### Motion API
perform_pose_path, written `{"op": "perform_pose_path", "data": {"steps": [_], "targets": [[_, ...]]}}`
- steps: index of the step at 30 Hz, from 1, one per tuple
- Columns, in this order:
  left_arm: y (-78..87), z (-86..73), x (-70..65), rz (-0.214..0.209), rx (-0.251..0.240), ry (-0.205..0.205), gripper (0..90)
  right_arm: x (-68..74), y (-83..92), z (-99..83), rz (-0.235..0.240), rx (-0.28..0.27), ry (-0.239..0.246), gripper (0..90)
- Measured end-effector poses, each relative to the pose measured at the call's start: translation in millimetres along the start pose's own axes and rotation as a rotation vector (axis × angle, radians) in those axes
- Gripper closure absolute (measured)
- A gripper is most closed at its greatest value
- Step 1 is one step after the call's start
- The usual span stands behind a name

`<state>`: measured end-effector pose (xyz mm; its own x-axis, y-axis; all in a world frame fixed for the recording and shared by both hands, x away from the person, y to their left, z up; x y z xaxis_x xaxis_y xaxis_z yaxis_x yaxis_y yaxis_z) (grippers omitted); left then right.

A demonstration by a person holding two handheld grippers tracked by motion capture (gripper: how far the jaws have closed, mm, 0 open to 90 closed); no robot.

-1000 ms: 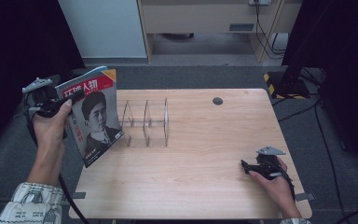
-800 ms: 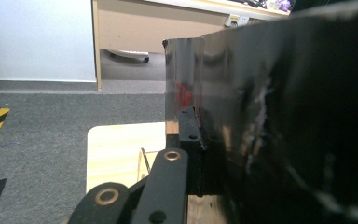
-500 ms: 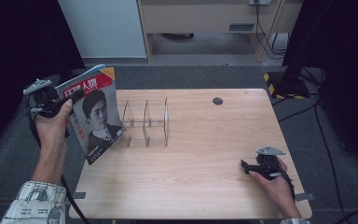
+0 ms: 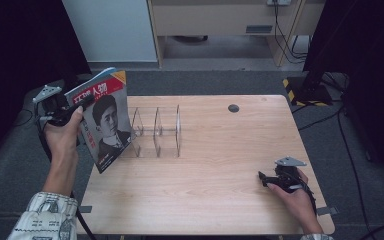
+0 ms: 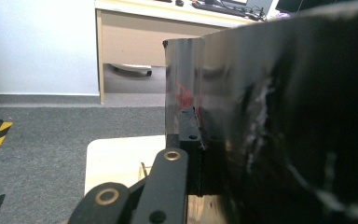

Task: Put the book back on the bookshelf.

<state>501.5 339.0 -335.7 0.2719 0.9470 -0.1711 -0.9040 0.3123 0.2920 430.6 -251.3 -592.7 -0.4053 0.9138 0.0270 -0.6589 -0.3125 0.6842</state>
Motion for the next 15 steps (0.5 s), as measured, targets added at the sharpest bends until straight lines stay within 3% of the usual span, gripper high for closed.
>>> {"op": "perform_pose_path", "data": {"steps": [7,15], "targets": [[-0.3,-0.8,-2.2,0.002,-0.01,-0.025,86.2,0.1,0.0,0.0,0.0,0.0,0.0,15.9],[-3.1,-6.2,0.2,-0.002,-0.026,-0.003,86.2,0.4,0.1,-0.1,-0.001,0.0,-0.003,15.9]]}}
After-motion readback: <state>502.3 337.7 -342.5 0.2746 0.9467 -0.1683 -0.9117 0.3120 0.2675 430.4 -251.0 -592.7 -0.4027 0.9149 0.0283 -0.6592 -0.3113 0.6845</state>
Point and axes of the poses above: each handheld gripper's, and its own axes: y roughly backward along the jaws, z roughly out of its top, x roughly to its left, the point moved 8 cm from there along -y, roughly forward along the jaws, and after that the axes turned 2 degrees about z, right-handed, at the moved point
